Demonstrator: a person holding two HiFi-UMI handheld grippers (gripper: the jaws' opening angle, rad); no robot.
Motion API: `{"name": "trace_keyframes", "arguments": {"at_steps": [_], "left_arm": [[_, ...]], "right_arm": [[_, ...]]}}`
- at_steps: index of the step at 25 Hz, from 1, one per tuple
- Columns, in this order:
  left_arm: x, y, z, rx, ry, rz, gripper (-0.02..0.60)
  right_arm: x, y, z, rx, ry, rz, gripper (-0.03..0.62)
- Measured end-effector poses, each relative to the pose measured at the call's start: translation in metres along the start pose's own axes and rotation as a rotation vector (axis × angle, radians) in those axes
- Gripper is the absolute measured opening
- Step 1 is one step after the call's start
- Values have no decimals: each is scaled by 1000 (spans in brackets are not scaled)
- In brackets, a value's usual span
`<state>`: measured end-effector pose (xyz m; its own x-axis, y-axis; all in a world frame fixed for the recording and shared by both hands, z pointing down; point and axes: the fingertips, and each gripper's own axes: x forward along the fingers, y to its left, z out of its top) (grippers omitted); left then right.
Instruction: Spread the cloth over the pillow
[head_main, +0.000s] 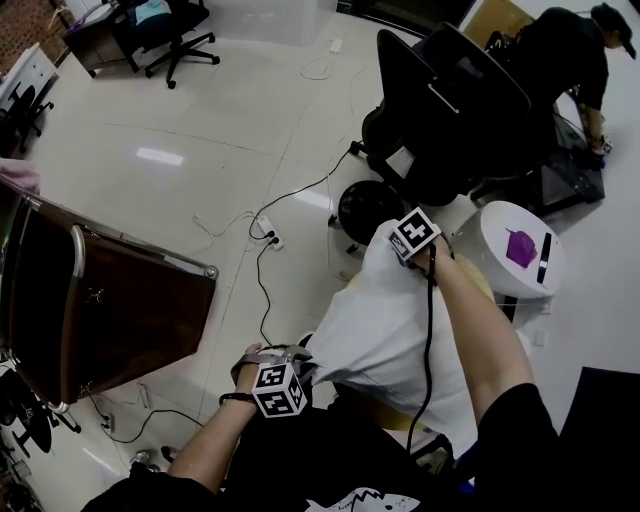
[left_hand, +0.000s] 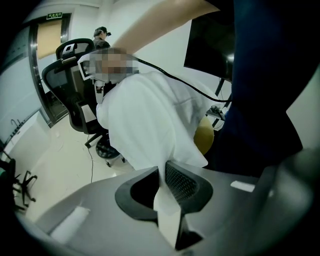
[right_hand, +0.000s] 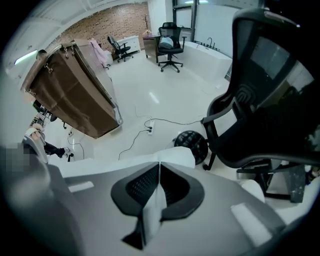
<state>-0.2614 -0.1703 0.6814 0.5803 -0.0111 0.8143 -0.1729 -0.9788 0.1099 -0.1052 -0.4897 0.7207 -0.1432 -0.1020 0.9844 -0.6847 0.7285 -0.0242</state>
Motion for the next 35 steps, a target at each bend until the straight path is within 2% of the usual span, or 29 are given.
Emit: {"name": "trace_keyframes", "arguments": {"at_steps": [4,8,12,18,21,25,27,32,35], "left_arm": [[-10,3,-1,-13,-15,21,0],[-26,12,-4,-41,-36,83,0],[-32,28,-19,-68,-13,124,0],[-24,32,-27,-64,26,107,0],[-19,29,-27,-72,29,82,0],[-19,30,-28,-83,23,48,2],[-21,32,-33,-72,34,42,35],[-33,42,-36,-82,38,38,193],[-45,50,-25,-49,27,61,216]], "right_arm": [[-10,-2,8,-27,-19,-30,14],[-18,-4,19,-41,-45,-43,14],[-13,-3,21,-55,-37,-56,14],[-3,1,18,-53,-28,-76,14],[-7,4,21,-39,-65,-71,20],[-19,12,28,-36,-105,-58,77],[-29,22,32,-38,-123,-42,105],[-68,41,45,-68,-220,-57,117],[-101,47,51,-54,-305,-69,123]]}}
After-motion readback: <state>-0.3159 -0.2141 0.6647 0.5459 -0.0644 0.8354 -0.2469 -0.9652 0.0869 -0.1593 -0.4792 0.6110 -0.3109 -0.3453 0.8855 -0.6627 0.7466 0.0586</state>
